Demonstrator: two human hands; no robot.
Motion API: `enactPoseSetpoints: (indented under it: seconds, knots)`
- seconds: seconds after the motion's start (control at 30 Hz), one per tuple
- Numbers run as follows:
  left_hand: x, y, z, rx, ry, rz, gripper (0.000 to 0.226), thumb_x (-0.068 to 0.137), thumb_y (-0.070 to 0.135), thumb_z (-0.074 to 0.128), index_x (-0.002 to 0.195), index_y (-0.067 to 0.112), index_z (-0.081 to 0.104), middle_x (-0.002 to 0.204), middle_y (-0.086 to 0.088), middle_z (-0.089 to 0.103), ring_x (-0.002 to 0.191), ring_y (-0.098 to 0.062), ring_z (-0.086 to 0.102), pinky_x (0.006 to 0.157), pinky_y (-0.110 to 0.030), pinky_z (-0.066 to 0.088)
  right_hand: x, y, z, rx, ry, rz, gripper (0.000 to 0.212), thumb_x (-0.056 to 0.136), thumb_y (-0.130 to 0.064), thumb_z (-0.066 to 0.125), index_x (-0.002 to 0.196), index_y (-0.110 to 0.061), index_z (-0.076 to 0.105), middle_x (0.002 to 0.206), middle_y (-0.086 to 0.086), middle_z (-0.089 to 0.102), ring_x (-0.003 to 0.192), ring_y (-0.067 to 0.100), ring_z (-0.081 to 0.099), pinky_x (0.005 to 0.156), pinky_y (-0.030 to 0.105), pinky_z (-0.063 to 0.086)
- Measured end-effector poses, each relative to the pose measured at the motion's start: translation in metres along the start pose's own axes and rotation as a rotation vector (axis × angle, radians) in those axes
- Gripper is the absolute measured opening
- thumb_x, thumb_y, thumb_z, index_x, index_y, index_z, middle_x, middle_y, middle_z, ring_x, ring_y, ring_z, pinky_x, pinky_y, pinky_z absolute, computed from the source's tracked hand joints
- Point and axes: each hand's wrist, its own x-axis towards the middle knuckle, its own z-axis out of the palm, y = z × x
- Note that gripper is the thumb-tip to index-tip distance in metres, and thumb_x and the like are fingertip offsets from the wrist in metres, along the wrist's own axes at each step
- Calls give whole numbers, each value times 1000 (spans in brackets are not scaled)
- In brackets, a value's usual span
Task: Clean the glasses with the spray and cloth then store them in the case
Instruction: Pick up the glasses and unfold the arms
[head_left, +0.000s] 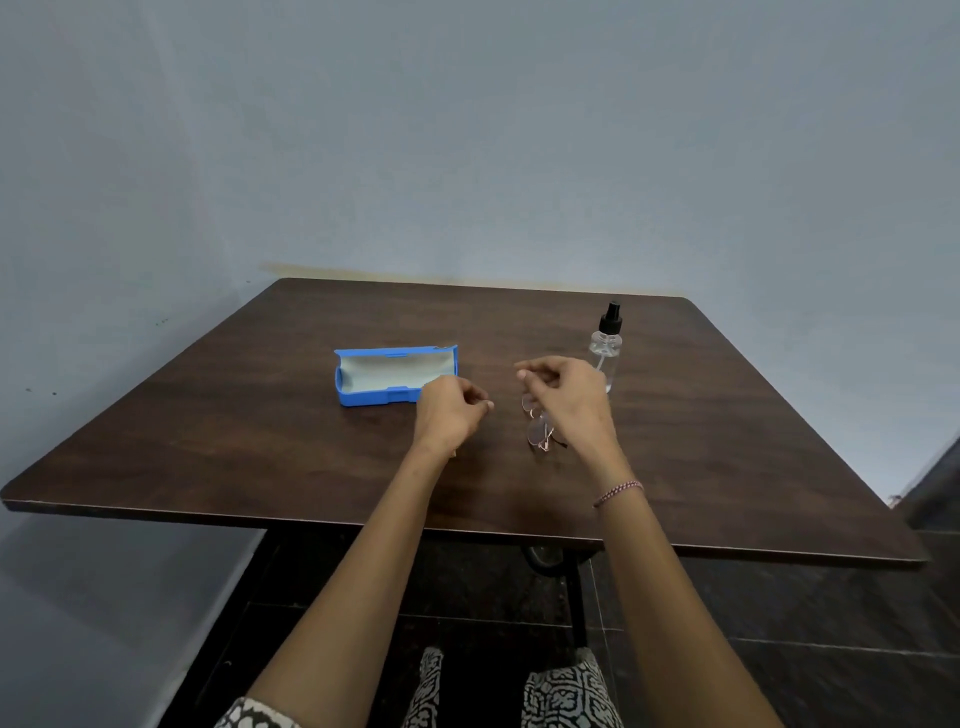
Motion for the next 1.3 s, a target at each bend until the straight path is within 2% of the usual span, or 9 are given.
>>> enactPoseSetpoints:
  seconds: [0.13,0.23,0.33,0.43,0.67,0.8,0.97,1.17,1.3]
  knots:
    - [10,14,8,6,-12,-18,20,84,18,69,65,14,71,60,-2,68,66,-14,67,73,-26,54,18,28,-23,-81,71,146,12,87,-18,64,90,-11,74,78,4,71,81,19,67,83,33,54]
    - [17,19,22,1,-69,-89,30,82,18,70,52,16,66,53,0,66,54,-4,61,67,-20,50,27,51,-30,-227,-24,299,21,86,-25,66,68,-16,69,53,-4,61,59,9,59,74,28,52]
    - [22,21,36,-60,-145,-187,24,81,13,72,57,11,67,65,-10,72,60,-13,70,73,-27,58,33,69,-24,-233,-119,406,21,84,-21,69,64,-14,66,43,-6,57,40,1,50,55,18,47]
    - [25,23,47,-121,-175,-229,21,79,13,75,61,7,68,62,-10,70,59,-17,71,72,-33,60,39,77,-18,-160,-147,448,11,81,-15,73,81,-4,71,58,3,62,48,7,53,59,19,52]
    - [28,24,53,-221,-215,-295,12,79,10,76,75,-1,70,64,-10,69,51,-13,66,67,-27,60,49,83,-11,-188,-200,418,17,76,-18,77,62,-16,68,54,-3,62,48,5,52,67,24,54]
    - [29,28,55,-246,-229,-325,12,79,9,75,79,-1,70,69,-12,70,52,-13,65,59,-21,58,51,88,-10,-166,-208,409,14,76,-18,77,65,-16,69,55,-3,62,46,3,50,59,19,50]
    - [30,25,60,-337,-201,-302,10,79,8,74,72,3,69,68,-11,70,56,-13,67,68,-26,60,49,90,-12,70,-173,437,3,78,-9,75,78,-10,72,64,-4,65,45,-2,55,48,7,46]
    - [25,22,66,-574,-133,-220,11,83,3,69,87,-8,68,69,-8,66,51,-5,65,63,-21,59,43,95,-18,359,-144,390,13,78,-8,74,90,-5,72,68,-1,67,52,-1,57,52,9,47]
    - [19,24,68,-728,-112,-162,13,85,0,66,93,-10,66,71,-9,65,51,-2,65,56,-13,55,41,100,-22,389,-145,352,6,79,-11,73,82,-16,72,77,5,68,66,8,56,63,14,49]
